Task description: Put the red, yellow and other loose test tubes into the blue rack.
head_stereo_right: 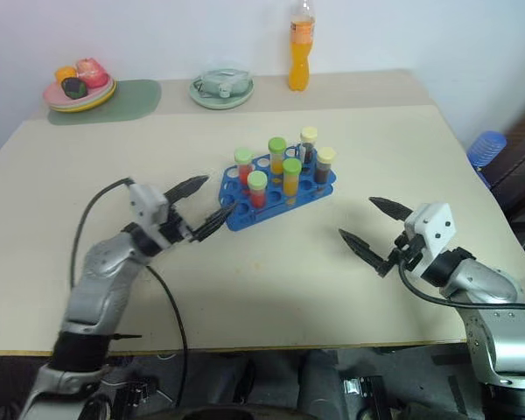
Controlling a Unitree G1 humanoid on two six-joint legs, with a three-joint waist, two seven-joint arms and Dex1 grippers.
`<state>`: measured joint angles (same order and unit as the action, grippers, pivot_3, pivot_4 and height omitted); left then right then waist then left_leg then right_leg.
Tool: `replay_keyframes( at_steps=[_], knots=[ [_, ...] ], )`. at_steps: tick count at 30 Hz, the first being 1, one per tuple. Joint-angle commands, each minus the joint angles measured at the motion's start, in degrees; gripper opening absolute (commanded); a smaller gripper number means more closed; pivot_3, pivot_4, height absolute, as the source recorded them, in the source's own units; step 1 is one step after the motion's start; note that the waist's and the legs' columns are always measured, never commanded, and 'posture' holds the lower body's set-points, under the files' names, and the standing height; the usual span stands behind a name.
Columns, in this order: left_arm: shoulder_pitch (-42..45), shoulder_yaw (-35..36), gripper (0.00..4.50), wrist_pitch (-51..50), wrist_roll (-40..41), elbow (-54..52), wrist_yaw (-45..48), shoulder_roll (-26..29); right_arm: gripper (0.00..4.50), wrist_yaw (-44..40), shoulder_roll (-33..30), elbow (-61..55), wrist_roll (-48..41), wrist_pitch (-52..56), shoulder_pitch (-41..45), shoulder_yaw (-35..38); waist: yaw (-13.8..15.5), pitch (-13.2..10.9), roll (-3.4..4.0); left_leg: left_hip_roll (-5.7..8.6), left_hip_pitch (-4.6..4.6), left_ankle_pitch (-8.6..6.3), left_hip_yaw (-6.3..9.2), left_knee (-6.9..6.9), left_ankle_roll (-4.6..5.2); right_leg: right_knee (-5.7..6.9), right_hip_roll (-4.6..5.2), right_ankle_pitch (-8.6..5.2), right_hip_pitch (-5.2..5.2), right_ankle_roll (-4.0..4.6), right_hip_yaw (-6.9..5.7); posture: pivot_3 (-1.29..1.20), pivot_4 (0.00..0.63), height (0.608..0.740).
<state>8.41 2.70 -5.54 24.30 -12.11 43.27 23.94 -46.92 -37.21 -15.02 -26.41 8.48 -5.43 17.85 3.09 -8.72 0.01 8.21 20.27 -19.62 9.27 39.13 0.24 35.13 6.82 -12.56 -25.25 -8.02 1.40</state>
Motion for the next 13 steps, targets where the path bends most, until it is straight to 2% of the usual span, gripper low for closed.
replay_keyframes(
  at_steps=[1, 7, 13],
  knots=[
    [-1.84, 3.97, 4.26, -2.4, 3.56, -4.48, 0.07, 2.25, 4.5, -0.52, 0.7, 2.19, 0.59, -3.84, -0.38, 1.74, 0.0, 0.0, 0.0, 0.0, 0.01, 0.0, 0.0, 0.01, 0.0, 0.0, 0.0, 0.0, 0.0, 0.0, 0.0, 0.0, 0.15, 0.74],
    [-9.13, 9.51, 4.26, -5.13, 6.15, -7.4, 0.99, 6.67, 4.5, -1.02, 0.82, 5.98, 0.59, -6.51, -2.72, 3.7, -0.82, 0.0, 0.02, -0.02, -0.02, 0.0, 0.01, -0.07, -0.01, 0.0, -0.01, -0.01, -0.01, 0.01, 0.0, 0.0, 0.15, 0.74],
    [-11.91, 10.34, 4.26, -6.83, 6.68, -8.69, 0.29, 7.36, 4.5, -1.56, 0.59, 7.98, 0.29, -7.6, -2.84, 4.24, -0.7, 0.0, 0.03, -0.01, -0.03, 0.0, 0.01, -0.05, -0.01, 0.0, -0.01, -0.01, 0.02, 0.02, 0.0, 0.0, 0.15, 0.74]
  ],
)
